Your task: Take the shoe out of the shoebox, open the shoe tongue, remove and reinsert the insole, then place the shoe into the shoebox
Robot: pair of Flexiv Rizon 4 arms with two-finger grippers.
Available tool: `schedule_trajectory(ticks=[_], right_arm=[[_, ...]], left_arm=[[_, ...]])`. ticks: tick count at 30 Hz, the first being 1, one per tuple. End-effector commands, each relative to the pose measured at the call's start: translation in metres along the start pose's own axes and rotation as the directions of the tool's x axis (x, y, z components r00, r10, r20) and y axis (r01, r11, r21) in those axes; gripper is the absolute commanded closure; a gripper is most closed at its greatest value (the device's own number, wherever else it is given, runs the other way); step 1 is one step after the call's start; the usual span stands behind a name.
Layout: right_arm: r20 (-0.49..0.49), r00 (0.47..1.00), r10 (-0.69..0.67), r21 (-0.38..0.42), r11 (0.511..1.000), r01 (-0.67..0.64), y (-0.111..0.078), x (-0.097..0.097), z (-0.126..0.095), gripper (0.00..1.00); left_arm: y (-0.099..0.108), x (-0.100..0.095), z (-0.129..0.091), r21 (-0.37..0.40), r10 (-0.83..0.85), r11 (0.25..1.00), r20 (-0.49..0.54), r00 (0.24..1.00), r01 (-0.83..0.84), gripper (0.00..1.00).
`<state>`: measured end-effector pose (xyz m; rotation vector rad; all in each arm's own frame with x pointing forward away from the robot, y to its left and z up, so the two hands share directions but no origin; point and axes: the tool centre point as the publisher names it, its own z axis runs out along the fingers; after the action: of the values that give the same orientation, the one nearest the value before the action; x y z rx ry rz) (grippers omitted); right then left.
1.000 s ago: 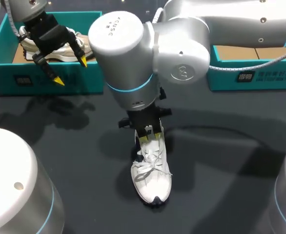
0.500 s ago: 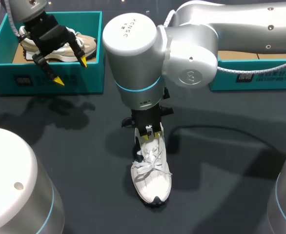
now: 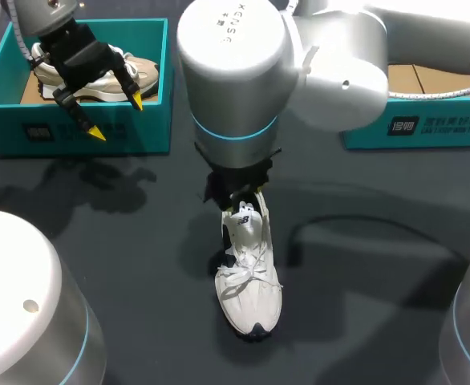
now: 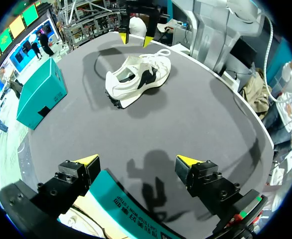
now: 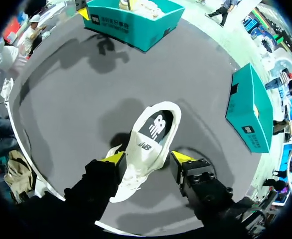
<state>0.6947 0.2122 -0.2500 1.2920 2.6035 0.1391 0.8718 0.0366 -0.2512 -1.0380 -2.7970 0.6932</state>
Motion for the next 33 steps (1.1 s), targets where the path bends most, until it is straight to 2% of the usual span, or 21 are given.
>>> schedule_trajectory(ticks=[1, 3, 4, 17, 18, 20, 22, 27, 33], right_arm=[[-0.067, 0.965, -0.254, -0.083, 0.965, 0.248, 0.003, -0.012, 0.0, 0.0], [-0.122, 0.905, -0.407, -0.133, 0.91, 0.392, 0.007, -0.015, 0.001, 0.0], [-0.144, 0.848, -0.511, -0.172, 0.856, 0.487, 0.009, -0.015, 0.001, 0.0], [-0.144, 0.848, -0.511, -0.172, 0.856, 0.487, 0.009, -0.015, 0.001, 0.0], [-0.138, 0.828, -0.543, -0.161, 0.838, 0.522, 0.009, -0.011, 0.0, 0.0], [-0.116, 0.824, -0.555, -0.115, 0.831, 0.544, 0.01, -0.008, -0.001, 0.0], [-0.093, 0.803, -0.589, -0.123, 0.807, 0.578, 0.011, -0.008, -0.002, 0.0], [-0.042, 0.765, -0.642, -0.086, 0.765, 0.638, 0.021, -0.017, 0.005, 0.0], [-0.034, 0.726, -0.686, -0.06, 0.727, 0.684, 0.03, -0.02, 0.02, 0.0]], left_arm=[[0.0, 0.0, 0.0, -0.002, 0.001, 1.0, 0.0, 1.0, -0.001, 0.0], [0.0, 0.0, 0.0, -0.002, 0.001, 1.0, 0.0, 1.0, -0.001, 0.0], [0.0, 0.0, 0.0, -0.002, 0.001, 1.0, 0.0, 1.0, -0.001, 0.0], [0.0, 0.0, 0.0, -0.002, 0.001, 1.0, 0.0, 1.0, -0.001, 0.0], [0.0, 0.0, 0.0, -0.002, 0.001, 1.0, 0.0, 1.0, -0.001, 0.0], [0.0, 0.0, 0.0, -0.002, 0.001, 1.0, 0.0, 1.0, -0.001, 0.0], [0.0, 0.0, 0.0, -0.002, 0.001, 1.0, 0.0, 1.0, -0.001, 0.0], [0.0, 0.0, 0.0, -0.002, 0.001, 1.0, 0.0, 1.0, -0.001, 0.0], [0.0, 0.0, 0.0, -0.002, 0.001, 1.0, 0.0, 1.0, -0.001, 0.0]])
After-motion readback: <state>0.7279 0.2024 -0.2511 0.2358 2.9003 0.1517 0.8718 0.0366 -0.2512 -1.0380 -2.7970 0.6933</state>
